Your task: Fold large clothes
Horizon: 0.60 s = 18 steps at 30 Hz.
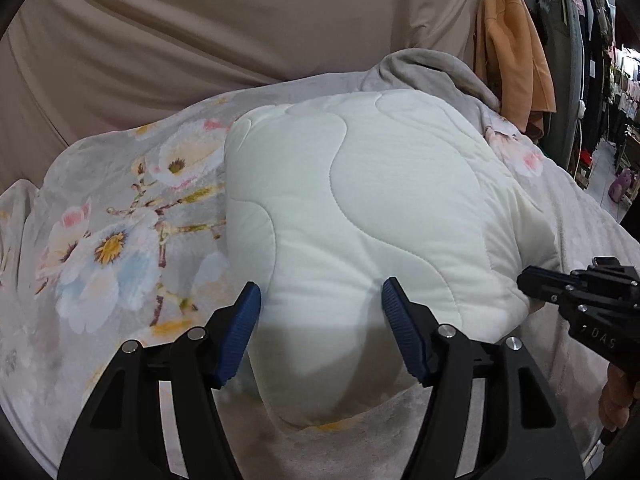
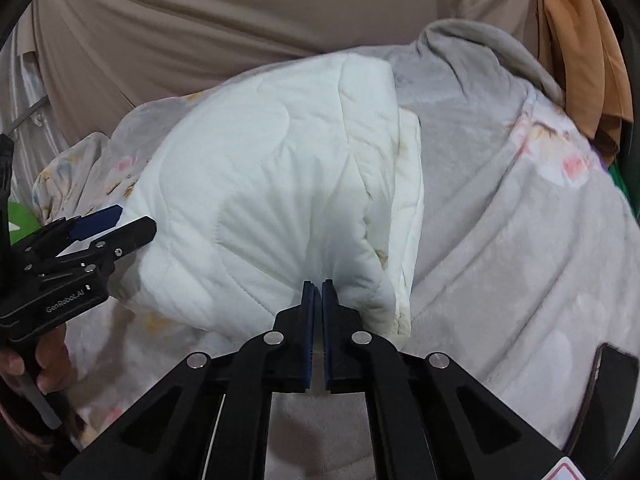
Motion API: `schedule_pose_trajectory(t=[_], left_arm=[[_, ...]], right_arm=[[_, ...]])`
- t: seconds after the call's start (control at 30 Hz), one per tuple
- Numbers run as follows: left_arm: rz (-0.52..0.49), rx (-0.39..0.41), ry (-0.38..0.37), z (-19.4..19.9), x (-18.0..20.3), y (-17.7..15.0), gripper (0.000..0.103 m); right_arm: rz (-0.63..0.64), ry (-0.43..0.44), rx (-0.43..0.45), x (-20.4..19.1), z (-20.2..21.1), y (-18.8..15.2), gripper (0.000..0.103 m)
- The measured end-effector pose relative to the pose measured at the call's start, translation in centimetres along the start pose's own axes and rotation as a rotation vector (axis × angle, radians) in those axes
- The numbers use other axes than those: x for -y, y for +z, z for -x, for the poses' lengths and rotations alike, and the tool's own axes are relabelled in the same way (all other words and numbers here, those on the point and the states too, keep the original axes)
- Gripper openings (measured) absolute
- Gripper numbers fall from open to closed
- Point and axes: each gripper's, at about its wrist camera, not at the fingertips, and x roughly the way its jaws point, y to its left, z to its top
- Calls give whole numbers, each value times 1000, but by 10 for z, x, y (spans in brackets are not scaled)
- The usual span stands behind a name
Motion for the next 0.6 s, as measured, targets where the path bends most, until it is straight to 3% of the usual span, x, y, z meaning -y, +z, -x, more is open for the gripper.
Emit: schedule_pose_trajectory(t=[0.6], left_arm=[[-19, 21, 78, -15, 10, -14, 65]], right_arm=[[-90, 92, -22, 18, -26, -16, 0]])
